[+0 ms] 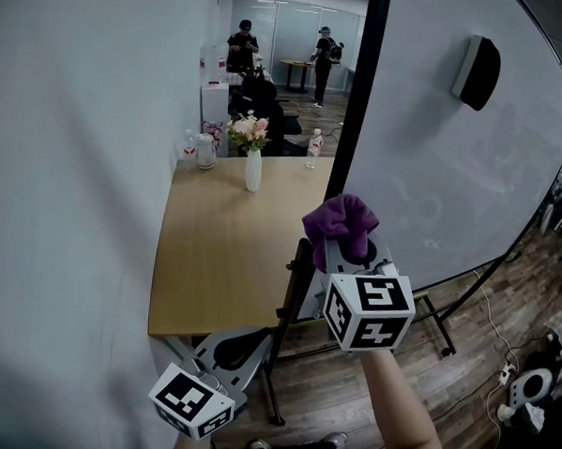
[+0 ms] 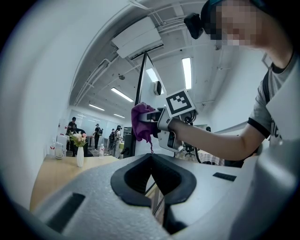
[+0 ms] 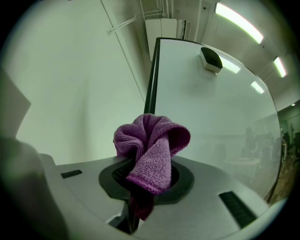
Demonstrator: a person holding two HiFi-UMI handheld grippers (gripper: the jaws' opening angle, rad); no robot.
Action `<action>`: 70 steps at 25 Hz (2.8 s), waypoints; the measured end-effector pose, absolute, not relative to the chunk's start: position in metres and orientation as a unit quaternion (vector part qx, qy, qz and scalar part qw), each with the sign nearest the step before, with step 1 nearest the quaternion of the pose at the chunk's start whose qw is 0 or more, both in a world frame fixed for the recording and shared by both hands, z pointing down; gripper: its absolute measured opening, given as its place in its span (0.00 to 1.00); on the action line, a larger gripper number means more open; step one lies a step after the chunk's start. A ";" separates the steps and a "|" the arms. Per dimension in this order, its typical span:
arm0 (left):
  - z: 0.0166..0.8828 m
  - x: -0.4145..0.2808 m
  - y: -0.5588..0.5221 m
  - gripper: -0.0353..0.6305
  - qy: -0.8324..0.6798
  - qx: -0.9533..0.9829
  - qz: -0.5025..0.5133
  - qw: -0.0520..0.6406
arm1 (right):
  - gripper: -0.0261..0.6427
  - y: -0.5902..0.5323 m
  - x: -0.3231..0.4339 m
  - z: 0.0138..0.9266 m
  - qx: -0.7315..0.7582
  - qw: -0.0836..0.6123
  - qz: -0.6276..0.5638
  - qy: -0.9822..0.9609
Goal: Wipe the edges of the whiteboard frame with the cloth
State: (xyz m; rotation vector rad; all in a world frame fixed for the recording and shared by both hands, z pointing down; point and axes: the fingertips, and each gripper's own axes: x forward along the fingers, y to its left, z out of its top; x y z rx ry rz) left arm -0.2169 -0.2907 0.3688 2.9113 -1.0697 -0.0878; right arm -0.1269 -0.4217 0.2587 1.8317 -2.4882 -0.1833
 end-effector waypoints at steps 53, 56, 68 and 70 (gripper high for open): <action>0.401 -0.227 -0.289 0.08 -0.358 0.932 -0.009 0.053 | 0.13 -0.425 -0.126 0.382 0.602 0.084 -0.002 -0.794; 0.403 -0.226 -0.290 0.08 -0.359 0.931 -0.009 0.057 | 0.13 -0.425 -0.125 0.388 0.602 0.091 -0.003 -0.793; 0.415 -0.224 -0.294 0.08 -0.363 0.929 -0.002 0.070 | 0.13 -0.426 -0.124 0.420 0.597 0.104 0.019 -0.796; 0.419 -0.224 -0.294 0.08 -0.363 0.929 0.000 0.074 | 0.13 -0.426 -0.125 0.424 0.597 0.106 0.019 -0.795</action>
